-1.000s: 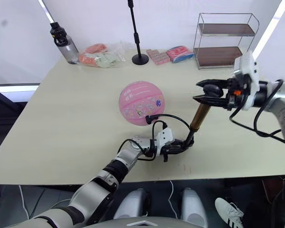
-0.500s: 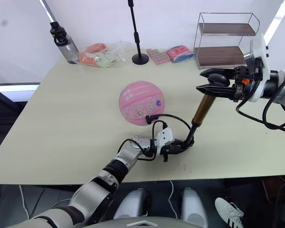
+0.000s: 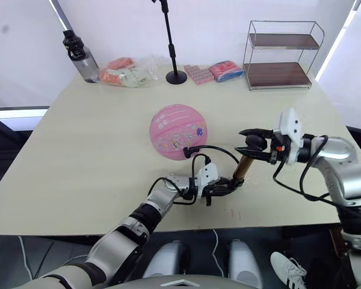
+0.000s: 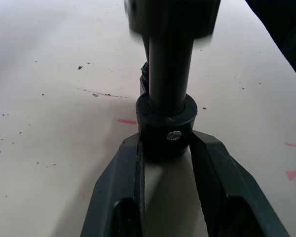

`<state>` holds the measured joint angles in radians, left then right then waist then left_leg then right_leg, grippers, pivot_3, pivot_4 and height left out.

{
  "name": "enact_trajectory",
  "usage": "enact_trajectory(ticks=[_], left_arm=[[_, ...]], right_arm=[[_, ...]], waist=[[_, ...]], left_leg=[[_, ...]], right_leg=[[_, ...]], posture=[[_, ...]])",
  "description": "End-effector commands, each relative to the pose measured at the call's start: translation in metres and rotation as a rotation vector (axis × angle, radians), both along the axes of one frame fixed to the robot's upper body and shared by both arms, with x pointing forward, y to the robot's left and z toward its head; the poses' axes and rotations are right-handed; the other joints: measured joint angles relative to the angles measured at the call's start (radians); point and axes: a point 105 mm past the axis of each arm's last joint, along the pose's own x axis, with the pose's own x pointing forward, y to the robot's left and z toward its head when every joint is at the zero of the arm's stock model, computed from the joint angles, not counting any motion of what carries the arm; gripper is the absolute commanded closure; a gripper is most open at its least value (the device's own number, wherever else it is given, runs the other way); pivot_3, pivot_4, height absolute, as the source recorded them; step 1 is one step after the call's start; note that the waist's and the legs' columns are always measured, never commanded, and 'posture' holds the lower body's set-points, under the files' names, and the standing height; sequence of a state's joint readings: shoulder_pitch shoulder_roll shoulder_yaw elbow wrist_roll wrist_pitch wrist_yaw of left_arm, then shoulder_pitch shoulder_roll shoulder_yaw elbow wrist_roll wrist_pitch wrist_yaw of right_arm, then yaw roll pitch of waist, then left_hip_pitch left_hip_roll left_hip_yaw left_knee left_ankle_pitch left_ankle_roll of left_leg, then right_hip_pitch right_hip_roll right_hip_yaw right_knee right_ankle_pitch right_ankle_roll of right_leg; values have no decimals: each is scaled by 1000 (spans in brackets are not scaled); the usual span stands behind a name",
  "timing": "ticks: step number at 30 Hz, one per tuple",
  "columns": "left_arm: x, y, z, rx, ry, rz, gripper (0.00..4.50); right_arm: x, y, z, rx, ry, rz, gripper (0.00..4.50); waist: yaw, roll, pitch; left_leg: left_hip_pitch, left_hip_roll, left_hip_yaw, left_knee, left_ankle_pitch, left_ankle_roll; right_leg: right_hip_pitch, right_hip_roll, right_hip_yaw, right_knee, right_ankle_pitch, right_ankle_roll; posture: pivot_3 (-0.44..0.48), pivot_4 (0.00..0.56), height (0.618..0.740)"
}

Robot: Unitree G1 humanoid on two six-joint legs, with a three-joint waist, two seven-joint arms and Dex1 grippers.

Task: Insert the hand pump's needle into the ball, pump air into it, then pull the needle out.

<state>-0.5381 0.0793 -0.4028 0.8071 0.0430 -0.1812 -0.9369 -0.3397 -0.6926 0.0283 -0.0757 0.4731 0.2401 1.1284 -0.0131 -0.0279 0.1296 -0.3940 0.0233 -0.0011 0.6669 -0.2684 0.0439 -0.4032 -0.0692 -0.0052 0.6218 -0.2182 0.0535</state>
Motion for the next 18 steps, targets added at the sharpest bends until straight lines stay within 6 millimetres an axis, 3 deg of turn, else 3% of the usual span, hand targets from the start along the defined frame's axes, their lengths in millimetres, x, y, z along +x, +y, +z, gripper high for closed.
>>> enact_trajectory(ticks=[1, 4, 7, 13, 18], left_arm=[[-23, 38, -58, 190, 197, 67, 3567], [-23, 38, -58, 190, 196, 66, 3567], [-23, 38, -58, 192, 196, 68, 3567], [-23, 39, -59, 197, 196, 63, 3567], [-24, 40, -59, 199, 196, 57, 3567]], right_arm=[[1, 0, -45, -55, 108, -49, 2759], [2, -4, -58, -82, 104, -71, 2759], [3, -8, -51, -71, 90, -77, 2759], [9, -16, 12, -25, -21, -49, 2759], [3, -22, 80, 28, -107, -9, 2759]], waist=[[0, -1, -1], [-1, 1, -2], [-1, -2, -3], [2, 3, 1], [9, 7, 5]], left_leg=[[0, 0, 0, 0, 0, 0], [2, 0, 0, 0, 0, 0], [5, 0, -2, 0, 0, 0], [7, 0, -4, -1, 0, 0], [-2, -2, -5, 0, 0, 0]], right_leg=[[0, 0, 0, 0, 0, 0], [1, 1, 0, 0, 0, 0], [5, 1, 0, 0, -1, 2], [7, -3, 0, 0, -3, 2], [1, -2, -2, 0, 0, -3]], posture=[[0, 150, 740], [0, 150, 740], [0, 150, 740], [0, 150, 740], [0, 150, 740]])
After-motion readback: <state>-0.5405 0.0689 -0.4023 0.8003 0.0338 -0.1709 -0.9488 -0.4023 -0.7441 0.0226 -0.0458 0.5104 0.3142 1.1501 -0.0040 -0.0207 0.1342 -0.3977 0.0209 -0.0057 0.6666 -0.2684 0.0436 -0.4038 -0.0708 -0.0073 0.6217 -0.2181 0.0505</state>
